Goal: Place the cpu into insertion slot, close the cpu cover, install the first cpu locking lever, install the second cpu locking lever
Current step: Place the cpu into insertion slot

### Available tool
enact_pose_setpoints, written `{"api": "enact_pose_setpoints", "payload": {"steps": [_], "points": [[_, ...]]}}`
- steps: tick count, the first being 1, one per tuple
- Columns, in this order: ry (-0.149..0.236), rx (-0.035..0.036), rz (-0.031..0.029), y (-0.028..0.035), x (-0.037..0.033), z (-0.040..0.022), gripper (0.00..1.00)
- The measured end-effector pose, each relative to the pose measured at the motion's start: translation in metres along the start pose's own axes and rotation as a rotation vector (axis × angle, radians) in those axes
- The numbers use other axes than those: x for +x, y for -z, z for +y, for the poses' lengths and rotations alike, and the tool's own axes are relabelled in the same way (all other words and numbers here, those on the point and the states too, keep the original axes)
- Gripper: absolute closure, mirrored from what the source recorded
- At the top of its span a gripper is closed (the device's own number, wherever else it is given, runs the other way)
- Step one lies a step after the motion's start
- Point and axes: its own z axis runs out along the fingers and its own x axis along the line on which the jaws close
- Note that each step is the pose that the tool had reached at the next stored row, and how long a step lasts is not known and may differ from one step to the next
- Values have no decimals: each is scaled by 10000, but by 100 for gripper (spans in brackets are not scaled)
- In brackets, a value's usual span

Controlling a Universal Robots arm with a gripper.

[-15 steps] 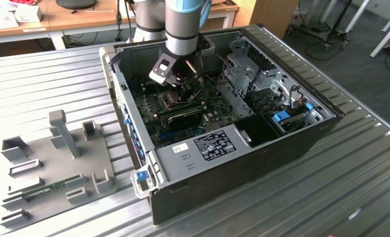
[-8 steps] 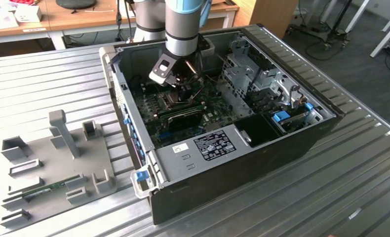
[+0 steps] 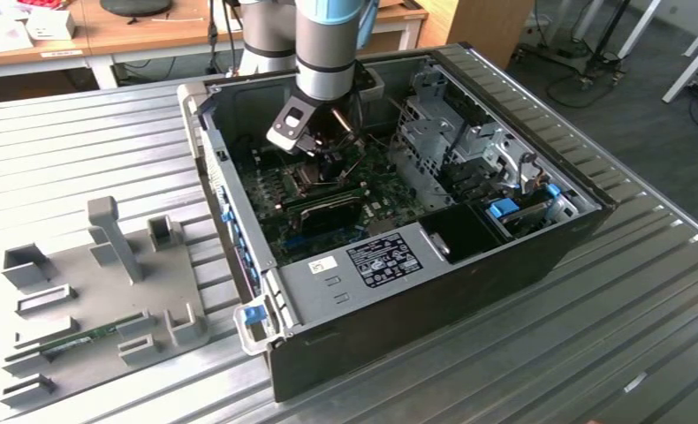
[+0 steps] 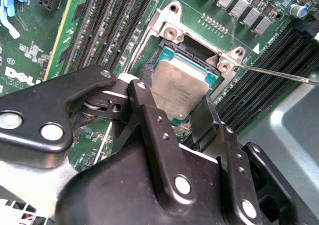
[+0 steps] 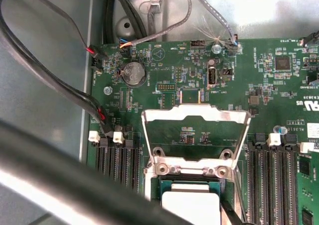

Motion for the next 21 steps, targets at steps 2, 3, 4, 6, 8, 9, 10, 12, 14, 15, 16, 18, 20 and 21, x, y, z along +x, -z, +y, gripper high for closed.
{"api": "enact_pose_setpoints", "payload": {"steps": [2,3,4,6,8,9,10,12,14,15,16,18,20,21], "points": [[-1,0,0,-1,0,-2,46],[-1,-1,0,-1,0,-4,46],[-1,0,1,-1,0,-6,46],[0,-1,1,-2,0,-8,46],[1,-1,1,-2,0,-9,46],[0,-1,1,-1,0,-10,46],[0,-1,1,-1,0,-11,46],[0,-1,1,-1,0,-14,46],[0,-1,1,-1,0,-17,46],[0,-1,1,-1,0,-18,46],[0,0,1,-1,0,-20,46],[0,-1,1,-1,0,-23,46],[1,0,1,-1,0,-23,46],[1,1,0,-3,-1,-24,46]]}}
